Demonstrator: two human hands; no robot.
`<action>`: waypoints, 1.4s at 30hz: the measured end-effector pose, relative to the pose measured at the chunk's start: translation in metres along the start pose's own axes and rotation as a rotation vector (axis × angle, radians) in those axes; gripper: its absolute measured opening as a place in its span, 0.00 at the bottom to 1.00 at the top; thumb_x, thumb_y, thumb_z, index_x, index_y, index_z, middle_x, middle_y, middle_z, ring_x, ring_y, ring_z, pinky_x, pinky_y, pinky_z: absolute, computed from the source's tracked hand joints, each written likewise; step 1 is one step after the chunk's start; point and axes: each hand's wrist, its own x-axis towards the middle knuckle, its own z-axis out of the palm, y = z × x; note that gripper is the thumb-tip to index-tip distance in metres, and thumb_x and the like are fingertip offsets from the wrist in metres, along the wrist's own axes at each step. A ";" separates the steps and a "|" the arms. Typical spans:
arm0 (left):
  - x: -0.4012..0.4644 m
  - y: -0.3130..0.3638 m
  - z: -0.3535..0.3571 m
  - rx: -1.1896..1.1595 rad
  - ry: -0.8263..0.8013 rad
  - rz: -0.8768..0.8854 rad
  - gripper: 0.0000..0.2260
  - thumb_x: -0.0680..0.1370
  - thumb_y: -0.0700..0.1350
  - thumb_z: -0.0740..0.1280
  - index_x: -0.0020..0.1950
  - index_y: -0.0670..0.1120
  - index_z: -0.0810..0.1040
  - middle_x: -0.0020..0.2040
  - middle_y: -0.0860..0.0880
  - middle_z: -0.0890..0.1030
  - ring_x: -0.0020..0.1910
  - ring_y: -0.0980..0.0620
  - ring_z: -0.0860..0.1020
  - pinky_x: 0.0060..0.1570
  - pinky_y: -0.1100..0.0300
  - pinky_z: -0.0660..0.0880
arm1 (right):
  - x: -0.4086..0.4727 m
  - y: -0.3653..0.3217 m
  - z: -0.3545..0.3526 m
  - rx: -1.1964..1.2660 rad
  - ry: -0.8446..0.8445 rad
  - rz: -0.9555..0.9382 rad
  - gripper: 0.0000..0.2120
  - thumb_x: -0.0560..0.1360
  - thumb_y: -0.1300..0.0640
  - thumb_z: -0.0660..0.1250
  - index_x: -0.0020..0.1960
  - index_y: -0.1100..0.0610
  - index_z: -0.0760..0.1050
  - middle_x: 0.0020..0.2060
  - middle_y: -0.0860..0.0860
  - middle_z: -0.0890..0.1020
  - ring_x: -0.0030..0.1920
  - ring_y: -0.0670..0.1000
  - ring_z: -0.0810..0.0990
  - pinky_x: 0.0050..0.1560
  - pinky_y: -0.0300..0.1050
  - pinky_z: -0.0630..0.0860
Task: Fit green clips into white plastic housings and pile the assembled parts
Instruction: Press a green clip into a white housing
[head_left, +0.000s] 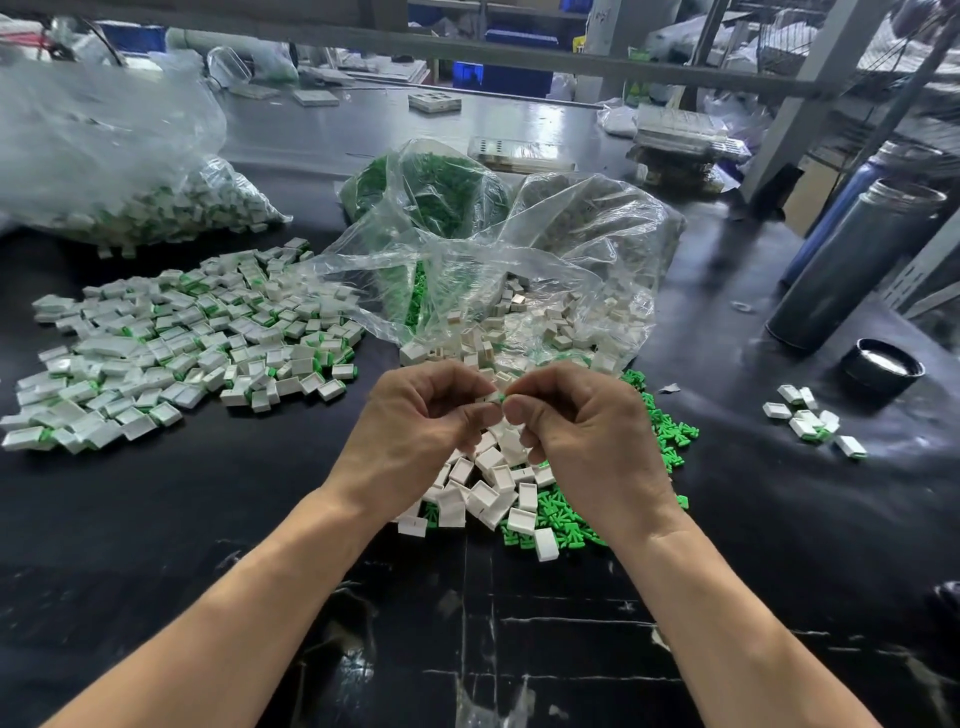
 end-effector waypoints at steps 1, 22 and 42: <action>0.000 0.000 0.001 0.021 0.019 0.010 0.05 0.76 0.35 0.75 0.46 0.44 0.84 0.38 0.46 0.84 0.34 0.50 0.80 0.37 0.60 0.80 | -0.001 -0.001 0.000 -0.026 0.004 -0.013 0.10 0.76 0.63 0.75 0.43 0.48 0.83 0.35 0.44 0.84 0.32 0.44 0.81 0.35 0.42 0.81; 0.002 0.000 0.003 0.003 0.078 0.007 0.09 0.76 0.29 0.72 0.44 0.44 0.84 0.35 0.47 0.84 0.32 0.52 0.78 0.34 0.61 0.77 | 0.000 -0.002 0.005 0.225 -0.005 0.052 0.11 0.76 0.70 0.72 0.44 0.54 0.86 0.32 0.53 0.85 0.29 0.50 0.79 0.31 0.48 0.82; -0.003 0.002 0.020 -0.080 0.019 0.026 0.06 0.74 0.46 0.76 0.48 0.46 0.84 0.48 0.43 0.85 0.44 0.41 0.85 0.47 0.46 0.82 | -0.006 -0.018 0.029 0.402 -0.021 0.300 0.33 0.88 0.45 0.49 0.31 0.41 0.82 0.21 0.45 0.73 0.21 0.42 0.68 0.22 0.35 0.63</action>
